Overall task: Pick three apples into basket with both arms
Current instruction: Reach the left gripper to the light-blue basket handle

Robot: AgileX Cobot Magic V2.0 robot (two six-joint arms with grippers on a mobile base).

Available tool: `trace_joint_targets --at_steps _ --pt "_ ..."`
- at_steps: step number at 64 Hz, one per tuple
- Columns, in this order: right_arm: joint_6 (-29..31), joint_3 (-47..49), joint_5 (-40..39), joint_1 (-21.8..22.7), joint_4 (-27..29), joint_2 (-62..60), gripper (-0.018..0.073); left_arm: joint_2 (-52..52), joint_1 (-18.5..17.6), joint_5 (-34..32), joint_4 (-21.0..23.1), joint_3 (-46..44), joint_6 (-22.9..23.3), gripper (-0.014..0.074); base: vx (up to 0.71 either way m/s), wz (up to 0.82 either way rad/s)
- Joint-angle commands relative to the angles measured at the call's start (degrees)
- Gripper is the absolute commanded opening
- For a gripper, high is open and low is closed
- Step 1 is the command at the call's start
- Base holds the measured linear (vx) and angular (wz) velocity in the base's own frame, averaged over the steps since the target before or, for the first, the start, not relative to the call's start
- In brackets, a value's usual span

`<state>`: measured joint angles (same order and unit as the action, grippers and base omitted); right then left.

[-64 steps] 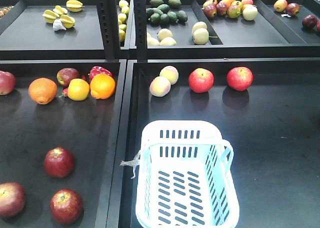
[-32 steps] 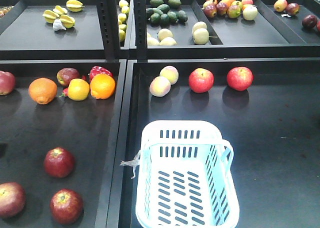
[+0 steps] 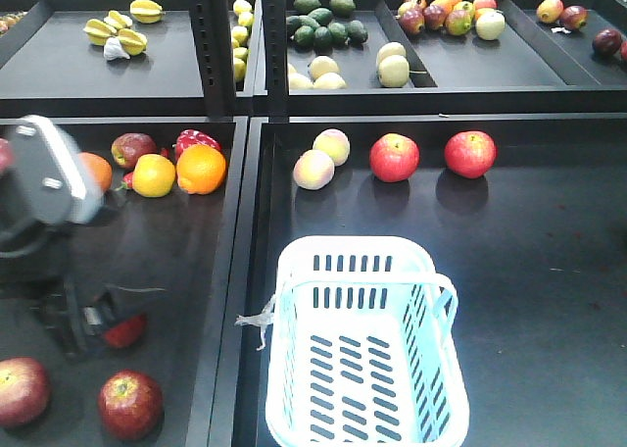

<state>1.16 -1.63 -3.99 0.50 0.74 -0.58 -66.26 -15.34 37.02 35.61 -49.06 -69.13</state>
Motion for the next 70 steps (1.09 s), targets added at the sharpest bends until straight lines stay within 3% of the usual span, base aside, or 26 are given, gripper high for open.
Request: trace_joint_targets --at_steps 1,15,33,42,70 --pt "0.22 -0.81 -4.05 0.03 -0.36 -0.66 -0.0009 -1.96 -3.71 -6.77 2.83 -1.92 -4.0 0.065 0.0 0.0" --pt "0.22 -0.81 -4.05 0.03 -0.36 -0.66 -0.0009 -7.3 -11.54 -15.88 2.83 -2.86 -5.28 0.0647 0.0 0.0" --pt "0.22 -0.81 -4.05 0.03 -0.36 -0.66 -0.0009 -15.82 -19.3 -18.61 2.46 -8.88 -5.55 0.0638 0.0 0.0" --pt "0.22 -0.81 -4.05 0.03 -0.36 -0.66 -0.0009 -20.46 -21.19 -19.29 2.46 -11.68 -8.56 0.0629 0.0 0.0" --pt "0.22 -0.81 -4.05 0.03 -0.36 -0.66 -0.0009 -30.48 -25.39 -21.57 2.46 -18.93 -10.77 0.0598 0.0 0.0"
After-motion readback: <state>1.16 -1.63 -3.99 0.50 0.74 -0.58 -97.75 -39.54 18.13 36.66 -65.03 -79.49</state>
